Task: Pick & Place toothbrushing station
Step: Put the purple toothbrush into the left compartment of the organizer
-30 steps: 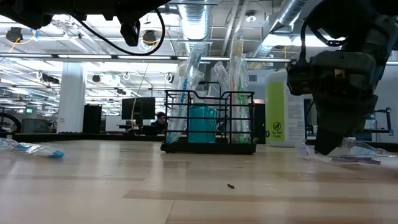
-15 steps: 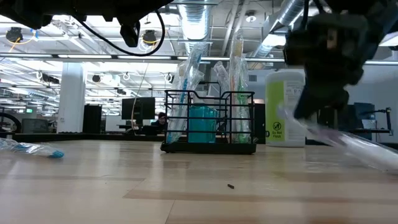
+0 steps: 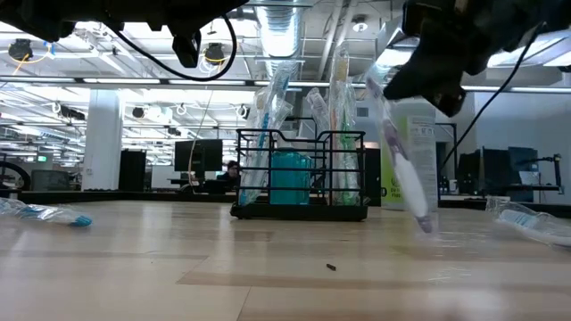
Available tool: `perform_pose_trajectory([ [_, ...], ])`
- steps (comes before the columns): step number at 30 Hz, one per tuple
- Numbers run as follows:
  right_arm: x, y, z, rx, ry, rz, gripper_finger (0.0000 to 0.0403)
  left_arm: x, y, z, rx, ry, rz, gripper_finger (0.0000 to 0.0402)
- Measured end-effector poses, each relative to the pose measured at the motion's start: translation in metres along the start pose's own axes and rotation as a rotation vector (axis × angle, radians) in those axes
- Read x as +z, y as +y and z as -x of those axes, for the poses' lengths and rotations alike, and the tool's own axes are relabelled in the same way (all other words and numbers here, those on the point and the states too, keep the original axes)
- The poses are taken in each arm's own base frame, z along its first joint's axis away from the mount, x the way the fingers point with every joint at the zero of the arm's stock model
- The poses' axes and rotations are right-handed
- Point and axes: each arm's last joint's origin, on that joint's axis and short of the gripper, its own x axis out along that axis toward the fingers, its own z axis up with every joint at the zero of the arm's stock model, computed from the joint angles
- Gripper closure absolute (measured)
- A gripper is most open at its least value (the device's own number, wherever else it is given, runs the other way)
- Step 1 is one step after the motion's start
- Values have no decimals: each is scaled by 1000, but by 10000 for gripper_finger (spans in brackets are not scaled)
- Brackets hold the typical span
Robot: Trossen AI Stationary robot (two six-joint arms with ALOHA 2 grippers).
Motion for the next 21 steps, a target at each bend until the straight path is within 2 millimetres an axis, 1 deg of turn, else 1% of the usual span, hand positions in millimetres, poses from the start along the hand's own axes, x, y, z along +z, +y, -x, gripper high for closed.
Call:
perform_pose_trajectory([
  [12,19,14,3,117,-189,117,403,0,0,0,0,0,30,380],
  [15,30,20,6,112,-232,154,403,0,0,0,0,0,34,380],
  [21,58,38,16,139,-323,236,403,0,0,0,0,0,55,380],
])
